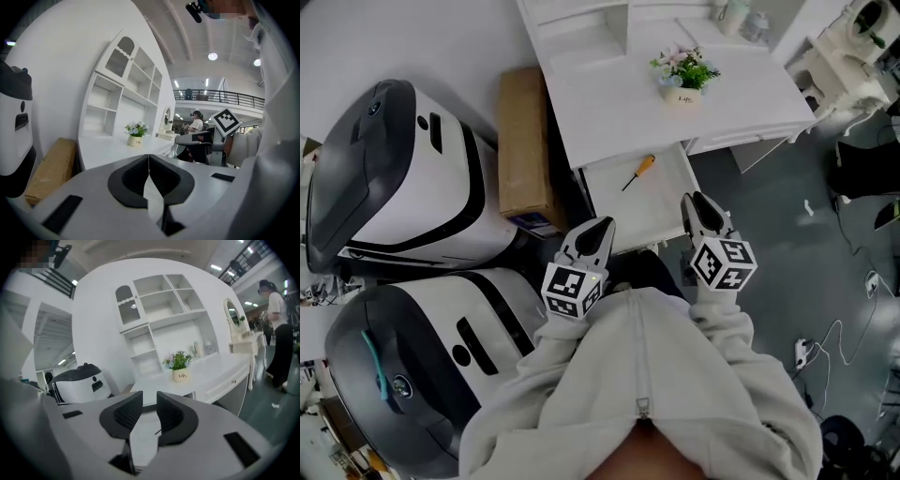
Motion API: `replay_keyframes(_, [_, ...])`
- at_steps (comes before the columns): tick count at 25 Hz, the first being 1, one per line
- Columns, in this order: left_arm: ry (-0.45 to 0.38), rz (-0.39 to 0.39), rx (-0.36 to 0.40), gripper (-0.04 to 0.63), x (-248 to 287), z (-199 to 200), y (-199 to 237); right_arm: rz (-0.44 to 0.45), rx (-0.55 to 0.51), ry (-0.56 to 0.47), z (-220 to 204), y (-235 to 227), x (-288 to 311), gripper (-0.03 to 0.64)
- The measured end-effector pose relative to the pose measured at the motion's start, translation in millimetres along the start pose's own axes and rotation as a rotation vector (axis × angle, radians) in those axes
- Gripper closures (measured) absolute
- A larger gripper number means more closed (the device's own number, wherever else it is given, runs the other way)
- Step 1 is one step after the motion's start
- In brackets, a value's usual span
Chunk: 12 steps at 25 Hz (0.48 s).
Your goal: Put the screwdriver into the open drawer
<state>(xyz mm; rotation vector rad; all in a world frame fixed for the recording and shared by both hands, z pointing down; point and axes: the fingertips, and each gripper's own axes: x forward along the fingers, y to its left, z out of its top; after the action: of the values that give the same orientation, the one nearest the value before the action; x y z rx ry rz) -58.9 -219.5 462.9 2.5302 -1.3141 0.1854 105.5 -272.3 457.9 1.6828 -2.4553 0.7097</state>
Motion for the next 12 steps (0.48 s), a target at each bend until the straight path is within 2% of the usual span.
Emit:
replay_keyframes(3, [-0.018, -0.008, 0.009, 0.578, 2.4, 5.6, -5.0, -0.012, -0.074, -0.043, 11.8, 4.4, -19.8, 0.532])
replay_keyframes(7, [-0.03, -0.014, 0.031, 0.578, 7.6, 11.9, -10.6, -0.008, -0.103, -0.094, 21.9, 5.7, -41.0, 0.549])
replay_keyframes(12, [-0.027, -0.009, 0.038, 0.578, 11.7, 12.6, -10.8, -0.014, -0.133, -0.089, 14.5, 2.1, -52.7, 0.569])
